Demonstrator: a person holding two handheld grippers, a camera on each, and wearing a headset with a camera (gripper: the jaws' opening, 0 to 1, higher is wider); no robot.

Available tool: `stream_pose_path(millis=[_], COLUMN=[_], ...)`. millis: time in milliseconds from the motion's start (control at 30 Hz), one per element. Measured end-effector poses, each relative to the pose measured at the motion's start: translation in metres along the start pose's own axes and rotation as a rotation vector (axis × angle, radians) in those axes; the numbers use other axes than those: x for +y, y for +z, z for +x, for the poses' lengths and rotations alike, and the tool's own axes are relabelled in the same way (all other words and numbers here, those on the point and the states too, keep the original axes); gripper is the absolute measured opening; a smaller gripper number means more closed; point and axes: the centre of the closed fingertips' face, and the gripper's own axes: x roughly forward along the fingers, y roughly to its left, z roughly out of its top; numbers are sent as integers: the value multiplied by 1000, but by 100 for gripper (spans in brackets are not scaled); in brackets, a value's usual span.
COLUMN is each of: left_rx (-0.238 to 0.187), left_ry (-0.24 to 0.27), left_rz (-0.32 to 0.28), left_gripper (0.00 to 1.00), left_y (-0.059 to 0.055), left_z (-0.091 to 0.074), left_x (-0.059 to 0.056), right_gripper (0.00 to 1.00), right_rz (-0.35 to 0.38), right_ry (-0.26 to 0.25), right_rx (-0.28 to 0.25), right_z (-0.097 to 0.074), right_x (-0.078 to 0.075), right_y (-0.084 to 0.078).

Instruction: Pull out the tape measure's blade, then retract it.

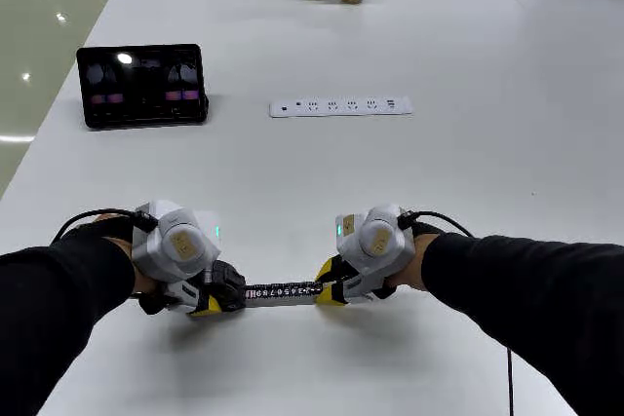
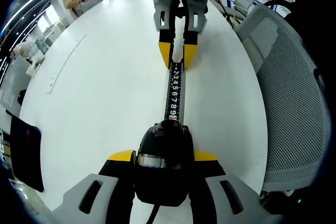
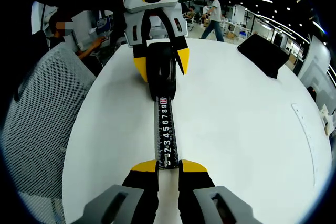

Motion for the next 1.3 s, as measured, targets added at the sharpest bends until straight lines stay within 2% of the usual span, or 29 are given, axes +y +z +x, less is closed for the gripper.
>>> stream_pose_path(millis=[1300], left_rx=[-1], left_ry=[1], left_rz=[3], left_gripper=[34], left_y=[0], left_z=[-1], left_x=[1], right_gripper=[11], right_rz=[-1], right_ry=[-4], right_rx=[18], right_z=[-15], right_x=[-3], right_y=[-23])
